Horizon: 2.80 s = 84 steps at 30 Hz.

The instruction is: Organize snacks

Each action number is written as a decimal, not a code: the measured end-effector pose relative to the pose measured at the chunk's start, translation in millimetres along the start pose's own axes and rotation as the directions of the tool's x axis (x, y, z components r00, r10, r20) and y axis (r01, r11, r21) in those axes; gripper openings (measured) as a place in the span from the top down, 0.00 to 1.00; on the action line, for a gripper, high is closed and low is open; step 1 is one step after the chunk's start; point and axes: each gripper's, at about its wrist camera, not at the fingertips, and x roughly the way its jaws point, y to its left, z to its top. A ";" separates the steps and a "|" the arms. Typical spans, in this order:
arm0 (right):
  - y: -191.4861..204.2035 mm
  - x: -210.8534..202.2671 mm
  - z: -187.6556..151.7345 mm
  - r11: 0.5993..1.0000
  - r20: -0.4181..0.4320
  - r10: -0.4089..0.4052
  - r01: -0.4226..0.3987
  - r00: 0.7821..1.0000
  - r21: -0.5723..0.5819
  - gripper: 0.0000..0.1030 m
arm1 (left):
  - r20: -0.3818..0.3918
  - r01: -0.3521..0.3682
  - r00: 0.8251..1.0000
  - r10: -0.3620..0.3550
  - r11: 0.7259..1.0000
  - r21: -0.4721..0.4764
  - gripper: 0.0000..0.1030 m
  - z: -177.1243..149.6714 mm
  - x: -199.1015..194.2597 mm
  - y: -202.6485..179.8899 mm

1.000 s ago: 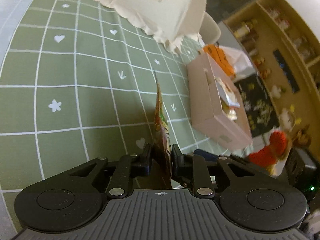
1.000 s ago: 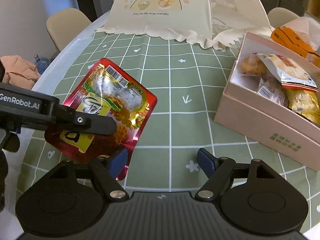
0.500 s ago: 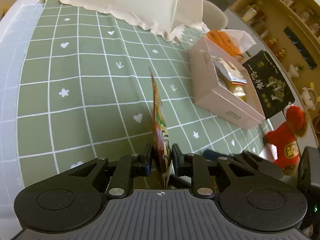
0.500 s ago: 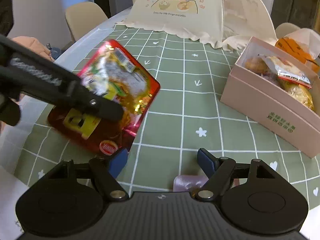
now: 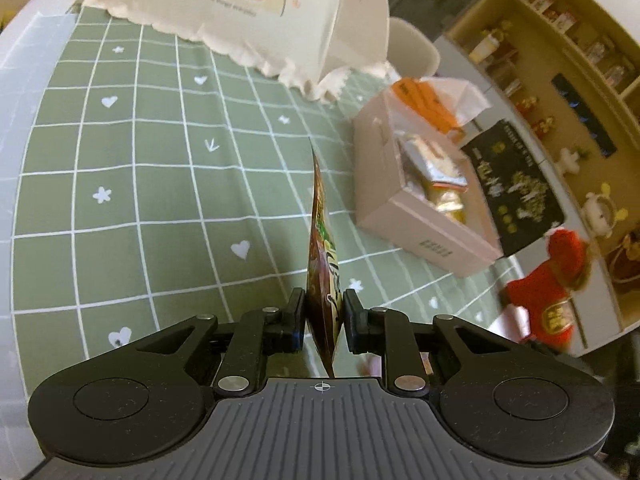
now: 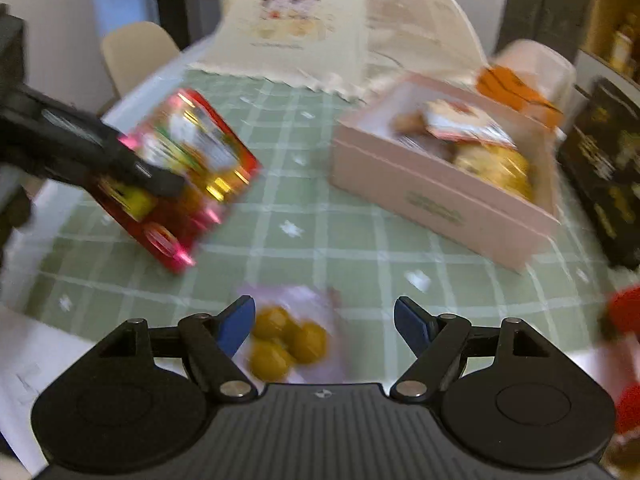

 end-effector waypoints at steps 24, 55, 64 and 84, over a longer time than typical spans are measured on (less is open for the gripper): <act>23.6 15.7 -8.9 0.999 -0.029 0.029 -0.030 0.999 -0.029 0.49 | -0.045 0.046 0.998 -0.046 0.999 0.017 0.77 -33.3 -23.0 -16.1; -52.0 -86.8 5.5 0.949 0.145 -0.221 0.178 0.964 0.261 0.49 | 0.053 0.243 0.966 -0.255 0.956 0.162 0.74 123.0 82.9 -130.1; -87.1 -82.0 49.8 0.943 0.177 -0.234 0.179 0.956 0.279 0.49 | 0.079 0.122 0.988 -0.134 0.982 0.144 0.74 72.4 52.0 -91.0; -36.0 44.3 33.1 0.923 0.059 -0.209 0.177 0.976 0.342 0.27 | 0.234 -0.247 0.959 0.161 0.879 0.408 0.72 -36.2 67.3 -33.7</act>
